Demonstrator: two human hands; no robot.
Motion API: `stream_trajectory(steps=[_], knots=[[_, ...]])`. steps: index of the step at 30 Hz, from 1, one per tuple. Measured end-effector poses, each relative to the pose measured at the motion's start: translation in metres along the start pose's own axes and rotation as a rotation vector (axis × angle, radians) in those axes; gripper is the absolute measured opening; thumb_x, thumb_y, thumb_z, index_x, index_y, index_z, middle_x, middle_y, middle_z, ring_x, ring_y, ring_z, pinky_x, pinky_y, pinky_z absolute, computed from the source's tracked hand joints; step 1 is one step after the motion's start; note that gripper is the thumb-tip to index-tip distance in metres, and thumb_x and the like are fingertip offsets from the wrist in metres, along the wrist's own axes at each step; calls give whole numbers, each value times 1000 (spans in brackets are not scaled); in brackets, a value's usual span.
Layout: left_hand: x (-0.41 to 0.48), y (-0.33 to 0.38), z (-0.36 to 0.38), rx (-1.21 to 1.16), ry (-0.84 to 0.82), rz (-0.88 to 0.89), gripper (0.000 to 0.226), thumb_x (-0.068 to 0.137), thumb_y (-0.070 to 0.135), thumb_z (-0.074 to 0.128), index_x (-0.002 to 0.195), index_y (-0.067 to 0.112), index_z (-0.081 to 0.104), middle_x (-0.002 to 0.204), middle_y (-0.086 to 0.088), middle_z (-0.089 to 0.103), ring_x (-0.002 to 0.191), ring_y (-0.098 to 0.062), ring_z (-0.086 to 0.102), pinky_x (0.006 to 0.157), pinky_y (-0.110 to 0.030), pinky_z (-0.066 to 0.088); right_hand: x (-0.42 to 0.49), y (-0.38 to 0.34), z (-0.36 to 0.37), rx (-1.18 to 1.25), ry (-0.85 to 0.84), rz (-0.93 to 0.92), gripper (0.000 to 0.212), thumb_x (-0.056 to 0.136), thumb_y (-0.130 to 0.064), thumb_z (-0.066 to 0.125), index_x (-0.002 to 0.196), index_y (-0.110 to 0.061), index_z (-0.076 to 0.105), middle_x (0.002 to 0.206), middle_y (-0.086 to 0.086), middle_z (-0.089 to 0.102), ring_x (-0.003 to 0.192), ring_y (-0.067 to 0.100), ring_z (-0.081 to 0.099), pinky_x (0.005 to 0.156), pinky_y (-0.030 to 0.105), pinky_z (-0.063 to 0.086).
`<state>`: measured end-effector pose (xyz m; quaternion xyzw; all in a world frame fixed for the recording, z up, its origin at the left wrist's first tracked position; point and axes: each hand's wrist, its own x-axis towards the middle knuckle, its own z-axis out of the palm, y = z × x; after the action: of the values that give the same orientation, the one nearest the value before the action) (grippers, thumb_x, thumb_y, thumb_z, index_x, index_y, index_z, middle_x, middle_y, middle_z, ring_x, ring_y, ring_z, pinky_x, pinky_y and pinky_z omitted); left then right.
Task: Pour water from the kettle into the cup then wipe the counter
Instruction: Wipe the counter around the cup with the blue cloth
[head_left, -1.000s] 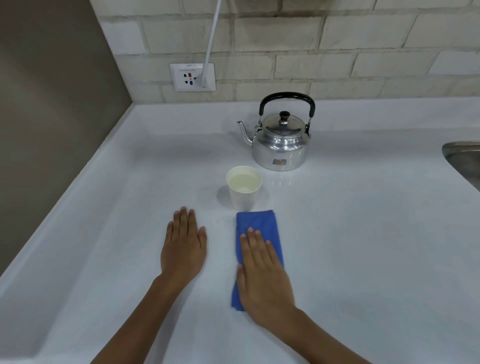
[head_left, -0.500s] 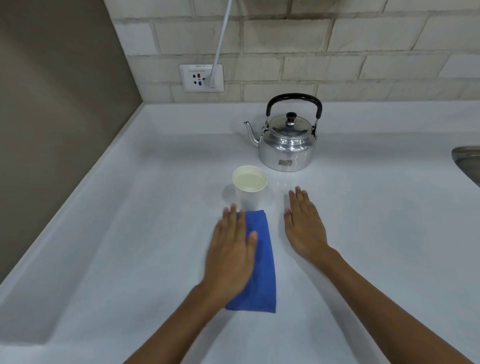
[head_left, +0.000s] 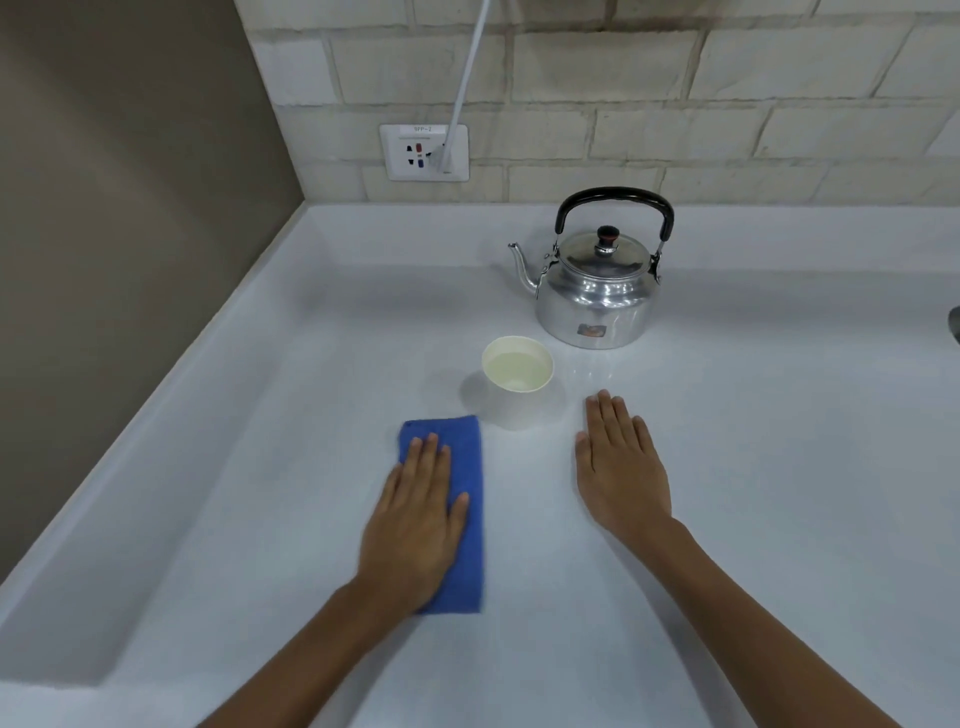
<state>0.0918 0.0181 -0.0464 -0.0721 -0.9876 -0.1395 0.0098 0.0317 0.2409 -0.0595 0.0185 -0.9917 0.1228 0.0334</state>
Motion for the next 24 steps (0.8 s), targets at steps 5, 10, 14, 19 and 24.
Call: stream_trajectory(steps=[5,10,14,19,24], knots=[[55,-32,-10,35,18,-115,56,98,35,20,144,10,2,157,-7,-2,143,-20,-5,117,-37,1,0,-3,2,-21,-4,12,53,97,-28,13,144,-9,-2,157,7,0,144,18,-3,118,35,-1],[81,4,5,59,24,-97,56,98,34,18,144,7,3,156,-11,2,143,-25,-3,116,-40,-1,0,-2,1,-27,-3,1,53,97,-28,12,144,-9,-2,157,7,0,144,18,-3,118,35,0],[49,-20,7,-4,45,30,55,97,36,22,145,14,3,157,-3,3,143,-16,-5,115,-31,-3,0,0,1,-14,1,-5,53,97,-29,12,144,-10,-3,157,5,-1,144,17,-4,118,34,-2],[76,-82,-15,-78,27,-12,56,97,36,27,145,14,7,156,-1,5,140,-9,-8,115,-29,1,0,-1,3,-27,17,-5,53,97,-29,11,144,-11,-4,157,5,-1,144,17,-5,116,33,-4],[156,-78,-21,-18,36,-157,55,97,29,28,144,4,13,156,-11,10,143,-28,2,117,-41,8,1,-3,4,-20,31,-4,53,97,-29,11,144,-10,-3,157,5,0,144,17,-5,115,33,-6]])
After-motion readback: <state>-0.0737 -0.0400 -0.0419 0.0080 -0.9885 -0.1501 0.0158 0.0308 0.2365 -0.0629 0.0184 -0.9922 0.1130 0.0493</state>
